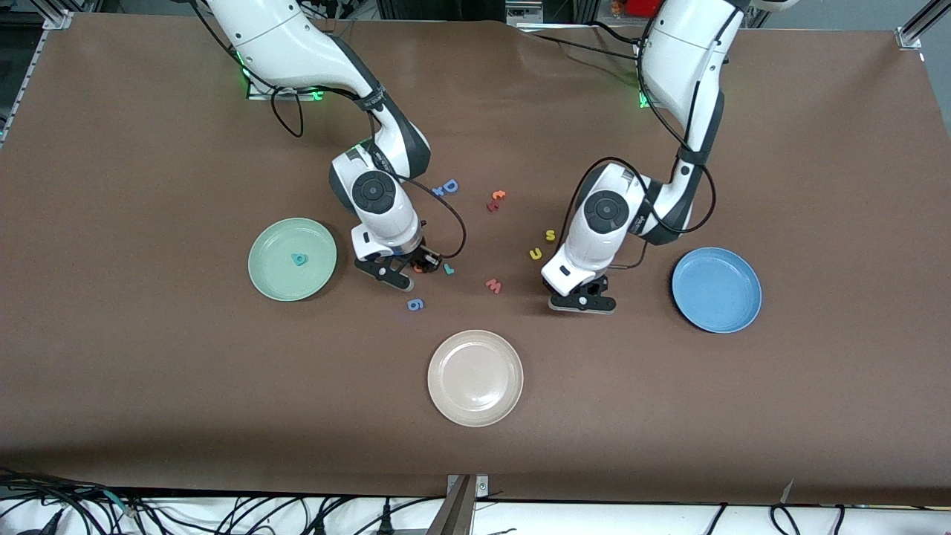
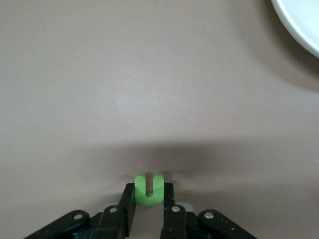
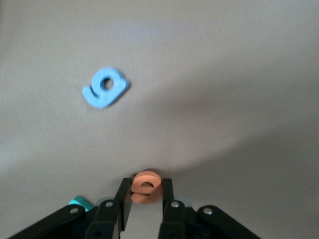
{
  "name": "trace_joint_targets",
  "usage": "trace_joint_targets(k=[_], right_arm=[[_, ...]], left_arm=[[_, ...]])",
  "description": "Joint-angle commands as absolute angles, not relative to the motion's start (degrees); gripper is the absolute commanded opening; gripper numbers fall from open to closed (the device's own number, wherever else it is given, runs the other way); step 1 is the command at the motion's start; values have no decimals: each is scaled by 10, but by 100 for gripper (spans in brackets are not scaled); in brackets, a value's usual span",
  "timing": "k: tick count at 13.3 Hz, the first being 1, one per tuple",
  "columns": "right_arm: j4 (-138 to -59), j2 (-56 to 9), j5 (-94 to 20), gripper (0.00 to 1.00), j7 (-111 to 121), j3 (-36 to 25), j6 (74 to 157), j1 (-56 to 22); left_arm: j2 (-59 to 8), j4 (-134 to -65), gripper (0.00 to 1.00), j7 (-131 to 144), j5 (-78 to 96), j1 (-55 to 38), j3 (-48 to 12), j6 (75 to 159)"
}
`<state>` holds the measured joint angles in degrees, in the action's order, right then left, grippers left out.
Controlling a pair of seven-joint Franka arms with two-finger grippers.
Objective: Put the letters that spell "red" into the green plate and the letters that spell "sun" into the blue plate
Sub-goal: 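Carry the orange letter to the green plate while the left carries u, then open both grippers, dropping the letters onto the green and blue plates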
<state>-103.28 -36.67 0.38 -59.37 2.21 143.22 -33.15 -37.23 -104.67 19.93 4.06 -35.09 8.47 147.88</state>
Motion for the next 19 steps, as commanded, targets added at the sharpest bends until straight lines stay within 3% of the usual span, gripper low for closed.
trace_joint_targets(k=[1,9,13,16,18,19], right_arm=[[-1038,-325,38,5,-523,2,1372,-335],[-1066,-251,40,7,-207,-104,1171,-334],[-1101,-276,31,7,-160,-126,1200,-323],[-1116,-291,30,8,-163,-126,1242,-320],[-1114,-303,22,25,-176,-125,1246,-320],[-1114,-302,11,26,-178,-125,1245,-321]], left_arm=[[-338,-1062,0,126,27,-327,94,1453],[-251,-1147,0,-186,33,-158,93,1437],[-233,-1153,0,-304,38,-86,90,1377],[-245,-1158,0,-307,42,-85,90,1346],[-260,-1158,0,-304,63,-85,90,1347],[-265,-1158,4,-305,73,-85,89,1347]])
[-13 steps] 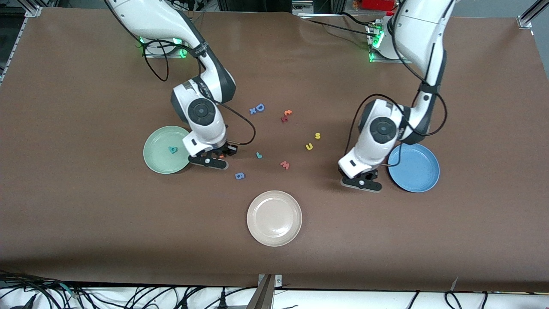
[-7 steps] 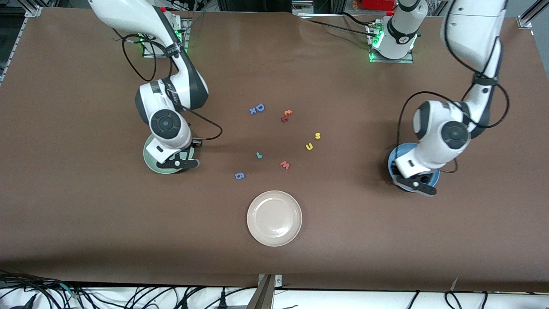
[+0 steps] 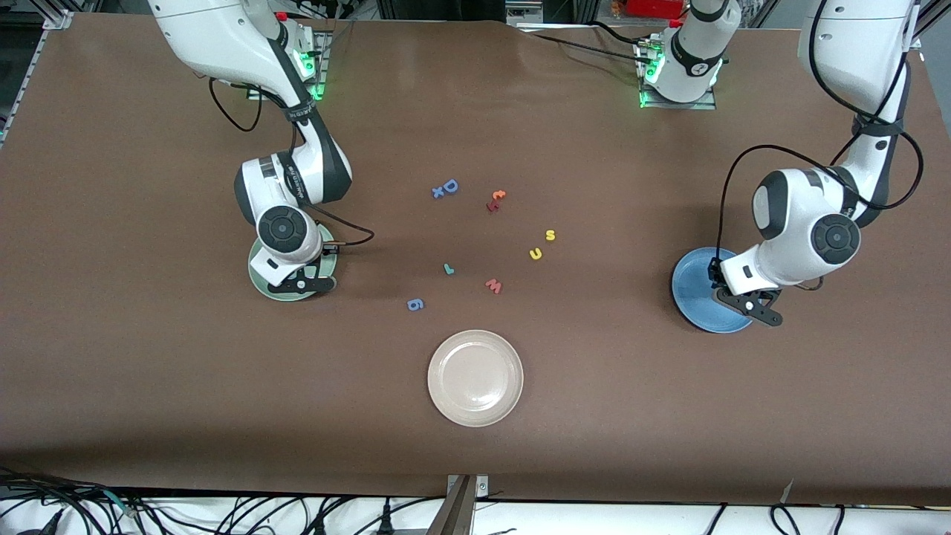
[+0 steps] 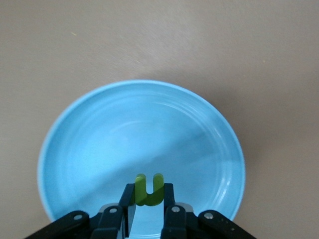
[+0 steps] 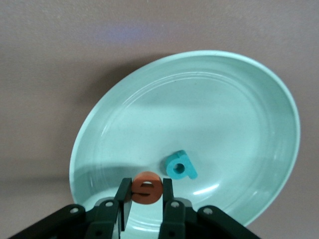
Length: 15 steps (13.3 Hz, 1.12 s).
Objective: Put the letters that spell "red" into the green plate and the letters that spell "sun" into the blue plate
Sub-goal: 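Open both grippers, dropping the letters onto the green and blue plates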
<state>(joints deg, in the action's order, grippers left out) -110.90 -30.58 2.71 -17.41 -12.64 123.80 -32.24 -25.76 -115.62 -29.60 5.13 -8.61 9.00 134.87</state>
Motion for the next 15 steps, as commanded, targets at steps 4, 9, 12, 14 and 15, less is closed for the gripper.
trace_joint_targets(k=[4,9,12,14,15], right_arm=[[-1100,-253,8,100,-178,-122,1191,-324],[-1055,-234,-21,99,-302,-63,1169,-328],[-1032,-251,-21,99,-421,-29,1209,-346],[-1029,-277,-23,93,-487,-27,1275,-371],[-1017,-301,-33,92,-538,-27,1314,-387]], left_arm=[[-261,-1152,75,-305,74,-93,86,1348],[-236,-1151,73,-204,76,-154,63,1346],[-236,-1151,72,-44,103,-234,63,1346],[-244,-1139,68,94,136,-278,63,1346],[-258,-1126,69,166,150,-295,62,1346]])
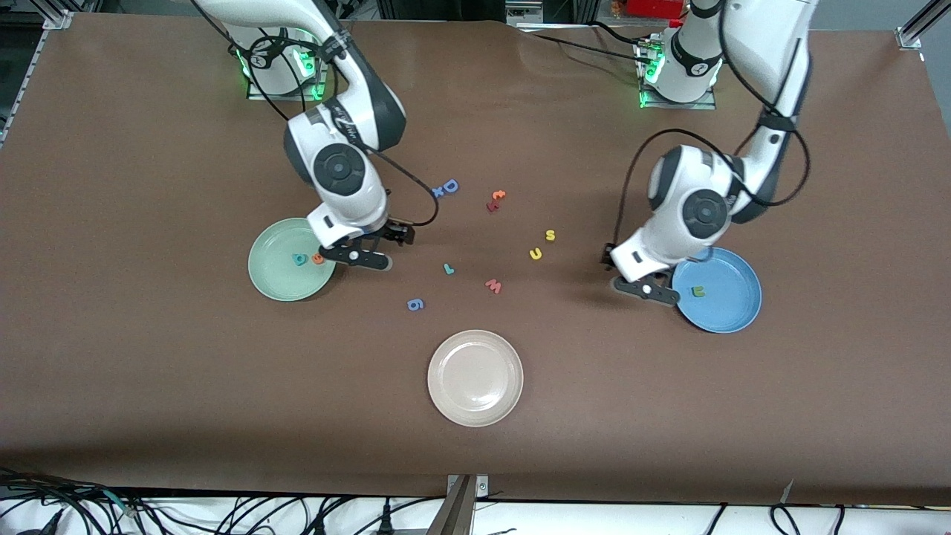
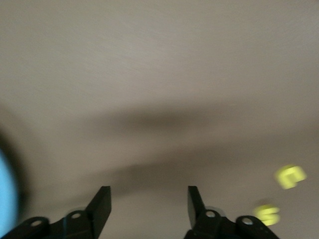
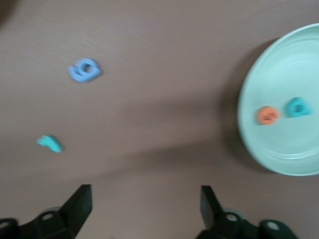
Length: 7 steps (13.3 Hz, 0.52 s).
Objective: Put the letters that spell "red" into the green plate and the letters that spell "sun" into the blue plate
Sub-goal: 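Grasp another teal letter with the right gripper while the left gripper returns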
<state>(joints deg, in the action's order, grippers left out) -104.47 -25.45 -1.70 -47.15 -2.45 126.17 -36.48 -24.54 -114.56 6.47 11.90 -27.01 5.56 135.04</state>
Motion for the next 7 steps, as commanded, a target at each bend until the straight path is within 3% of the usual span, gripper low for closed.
trace_joint_targets(k=[1,5,7], right_arm=[[-1002,-327,-38,92,-587,-27,1341,-396],[-921,-403,-40,72,-746,-26,1363,-410],[-879,-441,-40,72,-841,-26,1362,-417]], left_arm=[[-270,-1114,69,224,154,-313,62,1346],[-305,-1071,69,415,198,-342,62,1348],[-318,-1056,69,467,200,-355,63,1348]])
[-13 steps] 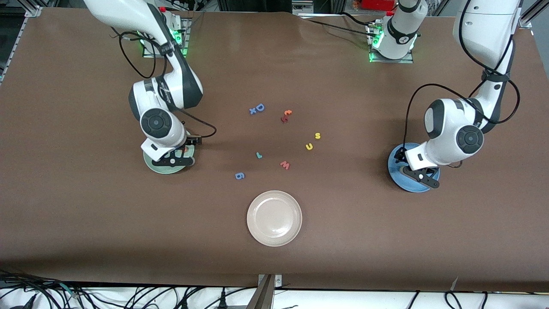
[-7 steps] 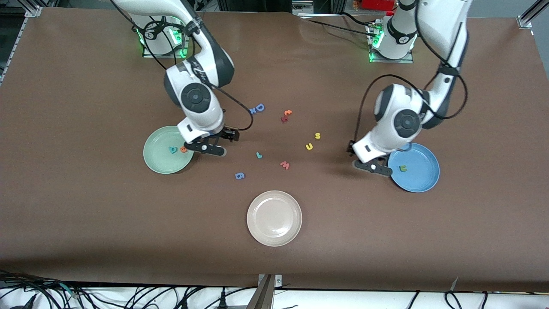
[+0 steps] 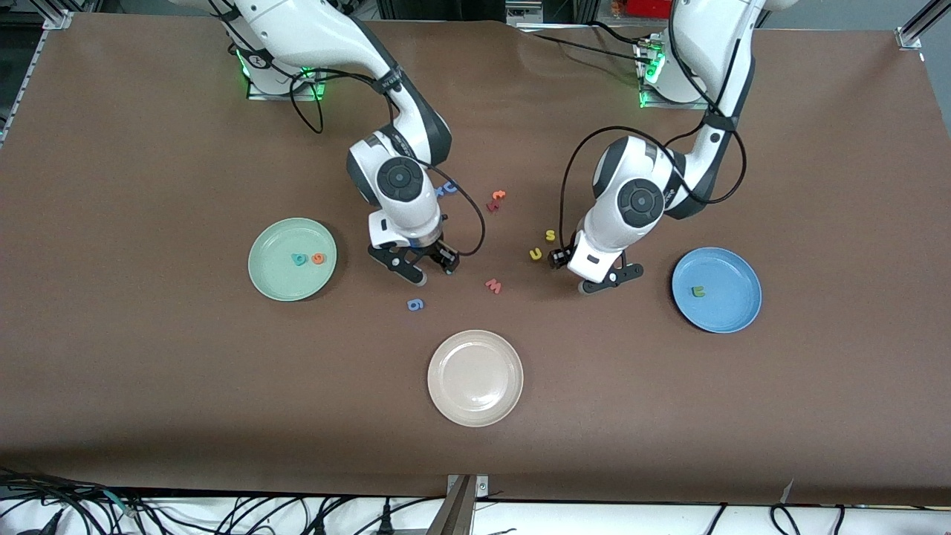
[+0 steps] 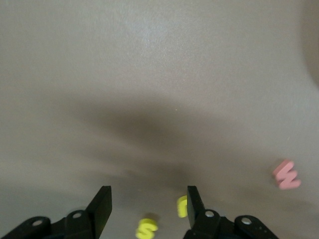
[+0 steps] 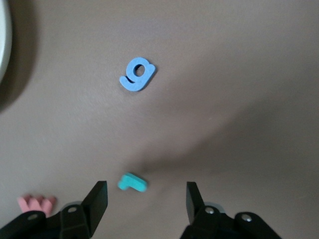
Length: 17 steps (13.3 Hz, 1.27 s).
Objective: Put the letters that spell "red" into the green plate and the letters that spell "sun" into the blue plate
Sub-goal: 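Grasp another teal letter with the right gripper while the left gripper returns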
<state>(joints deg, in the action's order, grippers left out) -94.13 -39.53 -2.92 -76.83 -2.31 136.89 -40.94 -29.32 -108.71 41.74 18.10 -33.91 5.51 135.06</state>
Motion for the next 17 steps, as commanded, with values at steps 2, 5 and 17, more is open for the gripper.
trace_joint_targets(k=[2,5,17], right_arm=[[-876,-452,-40,72,-853,-26,1364,-417],[-851,-475,-53,62,-853,-21,1367,-419],[-852,-475,-48,58,-848,-17,1313,-421]], left_arm=[[-324,-1056,68,502,201,-361,63,1351],[-323,-1056,68,503,199,-361,63,1351],[-322,-1056,68,498,198,-360,63,1350]])
